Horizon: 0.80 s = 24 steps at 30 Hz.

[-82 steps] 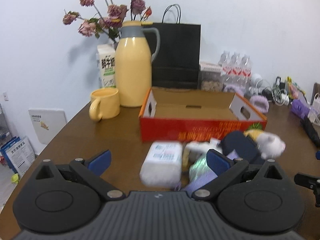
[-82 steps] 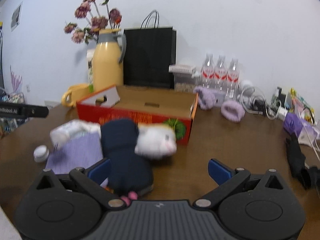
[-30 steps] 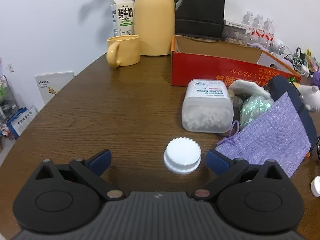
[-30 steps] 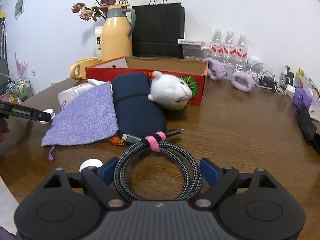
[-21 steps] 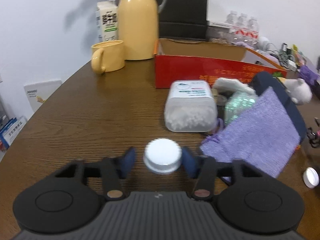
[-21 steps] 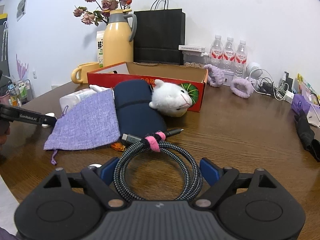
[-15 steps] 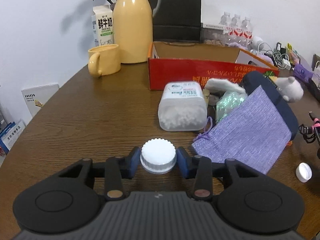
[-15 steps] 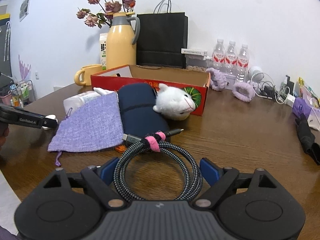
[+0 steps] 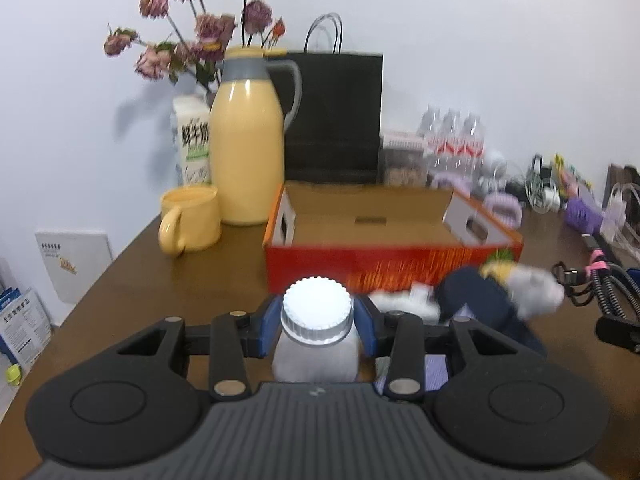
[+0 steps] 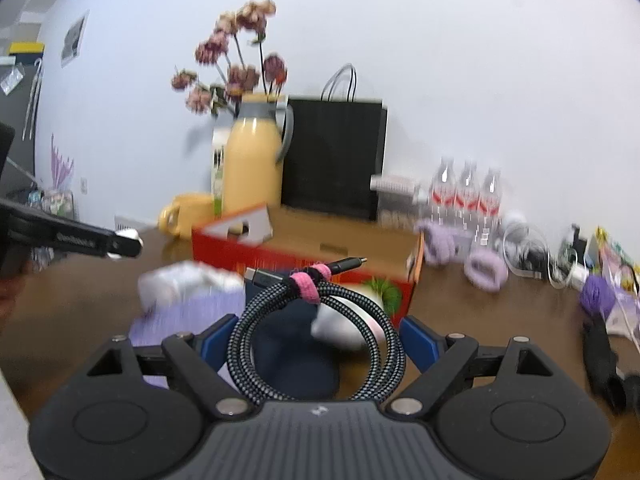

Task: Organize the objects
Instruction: 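Carry the cable and cap into the box and open both tools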

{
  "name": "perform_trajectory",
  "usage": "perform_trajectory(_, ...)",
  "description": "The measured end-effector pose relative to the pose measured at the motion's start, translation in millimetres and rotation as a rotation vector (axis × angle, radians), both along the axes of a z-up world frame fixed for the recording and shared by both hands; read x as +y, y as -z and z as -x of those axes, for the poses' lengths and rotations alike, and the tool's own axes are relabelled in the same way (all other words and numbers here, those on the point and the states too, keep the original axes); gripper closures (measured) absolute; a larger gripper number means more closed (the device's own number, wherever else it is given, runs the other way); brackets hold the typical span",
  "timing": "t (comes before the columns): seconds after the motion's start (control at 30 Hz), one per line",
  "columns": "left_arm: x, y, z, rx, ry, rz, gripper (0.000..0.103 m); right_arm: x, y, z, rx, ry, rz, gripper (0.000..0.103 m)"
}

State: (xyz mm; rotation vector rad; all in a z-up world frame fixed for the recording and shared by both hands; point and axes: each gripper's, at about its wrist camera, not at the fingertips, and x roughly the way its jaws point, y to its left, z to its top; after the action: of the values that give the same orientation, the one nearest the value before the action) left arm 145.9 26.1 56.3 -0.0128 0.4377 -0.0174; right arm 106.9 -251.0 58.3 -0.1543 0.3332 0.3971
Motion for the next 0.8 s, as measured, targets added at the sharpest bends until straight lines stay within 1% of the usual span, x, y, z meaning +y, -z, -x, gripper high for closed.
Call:
perform_trajectory(0.17,-13.1,-19.6,-29.4,-0.043,0.010,0.011,0.062,11.0,-20.4,-35.9,-0.052,-0.003,-0.028,0.017)
perform_trajectory(0.4,-20.1,-32.5,-84.7,-0.057,-0.009,0.042,0.062,27.8,-37.7,-110.7,-0.058,0.019,-0.047,0.017)
perform_trajectory(0.6,-17.6,-29.4,-130.4,-0.057,-0.051,0.059,0.062,39.9,-29.3,-170.3,-0.027,0.033,-0.014,0.017)
perform_trajectory(0.73,-17.0,-20.4,-162.1,-0.022,-0.074,0.052,0.062,48.0,-17.5,-207.0,0.015,0.036,-0.001,0.017)
perform_trajectory(0.8,-16.2,-13.9,-179.1,0.018,-0.099,0.037,0.062,53.0,-11.2,-223.1,0.036,0.036,0.012,0.017)
